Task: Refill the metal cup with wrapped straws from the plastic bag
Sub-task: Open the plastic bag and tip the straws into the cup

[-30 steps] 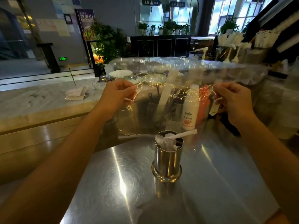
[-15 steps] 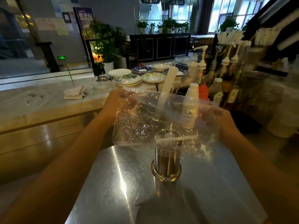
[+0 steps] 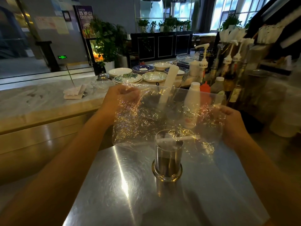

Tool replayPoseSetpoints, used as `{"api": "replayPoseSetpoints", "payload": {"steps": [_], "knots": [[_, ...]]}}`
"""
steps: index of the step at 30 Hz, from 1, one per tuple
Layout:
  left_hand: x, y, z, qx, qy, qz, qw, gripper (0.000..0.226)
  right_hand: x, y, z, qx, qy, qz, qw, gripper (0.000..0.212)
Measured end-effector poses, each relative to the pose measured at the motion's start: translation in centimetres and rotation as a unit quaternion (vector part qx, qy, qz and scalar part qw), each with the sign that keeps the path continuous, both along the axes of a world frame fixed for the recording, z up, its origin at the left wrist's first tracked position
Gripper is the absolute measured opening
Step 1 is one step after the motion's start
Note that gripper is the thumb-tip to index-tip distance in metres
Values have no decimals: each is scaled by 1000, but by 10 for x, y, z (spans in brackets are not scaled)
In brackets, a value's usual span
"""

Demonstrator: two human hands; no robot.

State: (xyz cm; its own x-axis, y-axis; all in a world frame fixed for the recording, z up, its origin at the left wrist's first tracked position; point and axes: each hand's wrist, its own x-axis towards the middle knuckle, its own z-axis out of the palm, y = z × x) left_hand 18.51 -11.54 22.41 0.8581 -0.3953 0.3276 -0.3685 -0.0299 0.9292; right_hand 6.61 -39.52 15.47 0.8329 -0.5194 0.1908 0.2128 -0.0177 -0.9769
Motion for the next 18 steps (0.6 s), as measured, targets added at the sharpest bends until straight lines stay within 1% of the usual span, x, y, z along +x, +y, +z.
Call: {"api": "replayPoseSetpoints", "payload": {"steps": [2,4,6,10,14,15,18], "knots": [[0,0,1,6,-12,4,1000,10,-1,0,1,8,1,-8,1000,24],[-3,-1,4,10,-17,5,1000,19,-1,1,3,9,-2,-17,1000,28],[-3,-2,5,5,-17,5,1000,25,-2,0,4,15,-7,-20,1000,25],[-6,-2,8,-15,5,7,1000,25,-4,-1,5,9,-15,-21,1000,11],[-7,-2,8,-24,8,10,1000,25,-8,2,9,10,-26,-18,999,12],[-9,-2,9,-31,8,6,999,23,-10,3,11,12,-30,-19,999,13],[-8,2,8,-52,23,1,998,8,-15,7,18,8,-43,-15,999,11]]}}
